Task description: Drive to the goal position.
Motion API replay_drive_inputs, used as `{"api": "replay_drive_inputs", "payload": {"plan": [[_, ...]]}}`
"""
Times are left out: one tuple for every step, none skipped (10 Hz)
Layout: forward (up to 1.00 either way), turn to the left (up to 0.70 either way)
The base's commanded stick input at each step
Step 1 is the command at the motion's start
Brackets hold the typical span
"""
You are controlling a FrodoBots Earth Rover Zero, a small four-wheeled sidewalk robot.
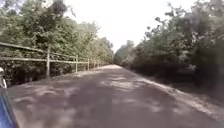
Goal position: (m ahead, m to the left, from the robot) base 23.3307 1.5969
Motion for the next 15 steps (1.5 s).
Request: {"api": "replay_drive_inputs", "payload": {"plan": [[0.7,0.0],[0.7,0.0],[0.7,0.0],[0.7,0.0],[0.7,0.0],[0.7,0.0],[0.7,0.0],[0.7,0.0],[0.7,0.0],[0.7,0.0],[0.7,0.0],[0.7,0.0],[0.7,0.0],[0.7,0.0],[0.7,0.0]]}}
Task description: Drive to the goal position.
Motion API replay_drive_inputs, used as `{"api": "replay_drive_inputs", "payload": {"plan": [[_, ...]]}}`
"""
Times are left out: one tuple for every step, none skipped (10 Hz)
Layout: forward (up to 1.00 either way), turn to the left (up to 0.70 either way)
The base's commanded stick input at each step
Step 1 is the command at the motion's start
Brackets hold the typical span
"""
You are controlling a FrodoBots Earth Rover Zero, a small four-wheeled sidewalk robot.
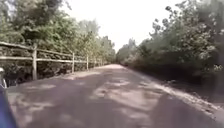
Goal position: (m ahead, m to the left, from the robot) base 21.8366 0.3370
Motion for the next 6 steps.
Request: {"api": "replay_drive_inputs", "payload": {"plan": [[0.7,0.0],[0.7,0.0],[0.7,0.0],[0.7,0.0],[0.7,0.0],[0.7,0.0]]}}
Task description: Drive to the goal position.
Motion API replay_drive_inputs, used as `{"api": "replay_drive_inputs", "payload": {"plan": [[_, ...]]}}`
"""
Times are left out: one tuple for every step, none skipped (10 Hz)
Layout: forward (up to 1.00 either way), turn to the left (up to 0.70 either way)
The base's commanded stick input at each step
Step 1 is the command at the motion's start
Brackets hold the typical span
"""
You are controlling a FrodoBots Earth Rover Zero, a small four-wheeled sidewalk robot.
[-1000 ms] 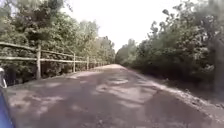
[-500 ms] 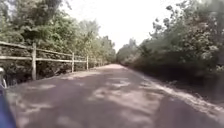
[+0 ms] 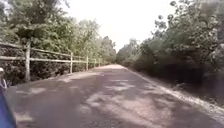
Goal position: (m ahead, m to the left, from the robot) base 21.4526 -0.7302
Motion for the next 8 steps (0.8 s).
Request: {"api": "replay_drive_inputs", "payload": {"plan": [[0.7,0.0],[0.7,0.0],[0.7,0.0],[0.7,0.0],[0.7,0.0],[0.7,0.0],[0.7,0.0],[0.7,0.0]]}}
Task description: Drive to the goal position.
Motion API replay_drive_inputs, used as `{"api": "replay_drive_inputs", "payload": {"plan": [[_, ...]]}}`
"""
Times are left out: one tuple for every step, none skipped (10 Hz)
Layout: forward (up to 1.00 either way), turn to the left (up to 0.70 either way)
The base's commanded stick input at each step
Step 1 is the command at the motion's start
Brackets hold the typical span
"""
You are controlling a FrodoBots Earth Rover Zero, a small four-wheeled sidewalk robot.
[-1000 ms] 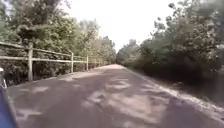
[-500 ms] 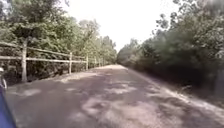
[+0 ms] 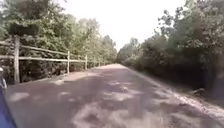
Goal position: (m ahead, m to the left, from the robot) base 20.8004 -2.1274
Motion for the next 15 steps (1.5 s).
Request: {"api": "replay_drive_inputs", "payload": {"plan": [[0.7,0.0],[0.7,0.0],[0.7,0.0],[0.7,0.0],[0.7,0.0],[0.7,0.0],[0.7,0.0],[0.7,0.0],[0.7,0.0],[0.7,0.0],[0.7,0.0],[0.7,0.0],[0.7,0.0],[0.7,0.0],[0.7,0.0]]}}
